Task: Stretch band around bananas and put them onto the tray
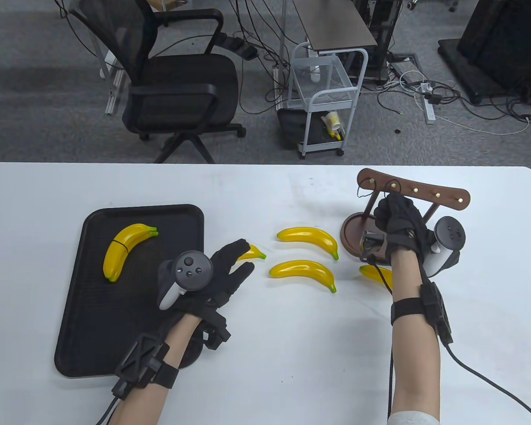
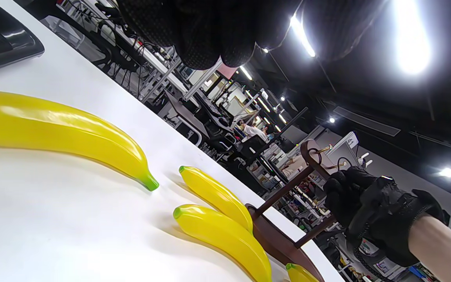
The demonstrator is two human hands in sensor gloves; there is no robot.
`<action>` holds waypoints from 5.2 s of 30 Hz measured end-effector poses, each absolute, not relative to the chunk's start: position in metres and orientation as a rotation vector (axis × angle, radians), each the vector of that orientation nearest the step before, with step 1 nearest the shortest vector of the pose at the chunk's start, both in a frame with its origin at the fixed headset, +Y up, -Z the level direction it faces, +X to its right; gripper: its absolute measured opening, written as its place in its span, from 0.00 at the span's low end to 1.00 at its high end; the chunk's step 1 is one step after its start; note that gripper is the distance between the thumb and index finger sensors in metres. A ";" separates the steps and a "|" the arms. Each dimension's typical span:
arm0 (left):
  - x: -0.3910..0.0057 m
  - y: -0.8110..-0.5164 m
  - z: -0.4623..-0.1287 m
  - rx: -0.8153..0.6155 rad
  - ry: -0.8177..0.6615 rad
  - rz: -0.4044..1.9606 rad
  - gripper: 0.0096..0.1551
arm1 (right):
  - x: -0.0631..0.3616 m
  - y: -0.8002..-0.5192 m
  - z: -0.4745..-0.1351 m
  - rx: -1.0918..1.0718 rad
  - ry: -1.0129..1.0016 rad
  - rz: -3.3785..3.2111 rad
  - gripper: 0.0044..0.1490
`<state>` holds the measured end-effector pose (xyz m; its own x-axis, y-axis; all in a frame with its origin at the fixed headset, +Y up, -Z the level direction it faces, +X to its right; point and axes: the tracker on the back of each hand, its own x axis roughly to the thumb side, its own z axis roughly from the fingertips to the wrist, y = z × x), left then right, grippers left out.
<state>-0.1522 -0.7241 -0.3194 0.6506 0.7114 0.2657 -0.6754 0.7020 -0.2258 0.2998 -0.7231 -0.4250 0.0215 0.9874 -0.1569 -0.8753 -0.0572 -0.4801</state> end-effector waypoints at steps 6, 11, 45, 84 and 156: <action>-0.151 -0.725 -0.320 -0.113 -0.354 0.791 0.34 | 0.297 -0.708 -0.416 -0.459 -0.275 1.592 0.23; -0.151 -0.725 -0.320 -0.118 -0.353 0.791 0.34 | 0.289 -0.698 -0.408 -0.380 -0.267 1.626 0.22; -0.159 -0.723 -0.321 -0.114 -0.331 0.797 0.34 | 0.163 -0.722 -0.357 0.211 0.076 1.749 0.22; -0.139 -0.728 -0.317 -0.170 -0.424 0.825 0.42 | 0.105 -0.733 -0.340 0.496 0.323 1.870 0.22; -0.139 -0.725 -0.322 -0.320 -0.623 1.148 0.39 | 0.113 -0.714 -0.337 0.394 -0.010 2.114 0.21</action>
<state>-0.1394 -0.7251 -0.3216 0.2684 0.9174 0.2940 -0.7463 0.3910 -0.5387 0.1128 -0.7138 -0.3373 -0.4954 0.8214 0.2827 -0.8239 -0.5474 0.1467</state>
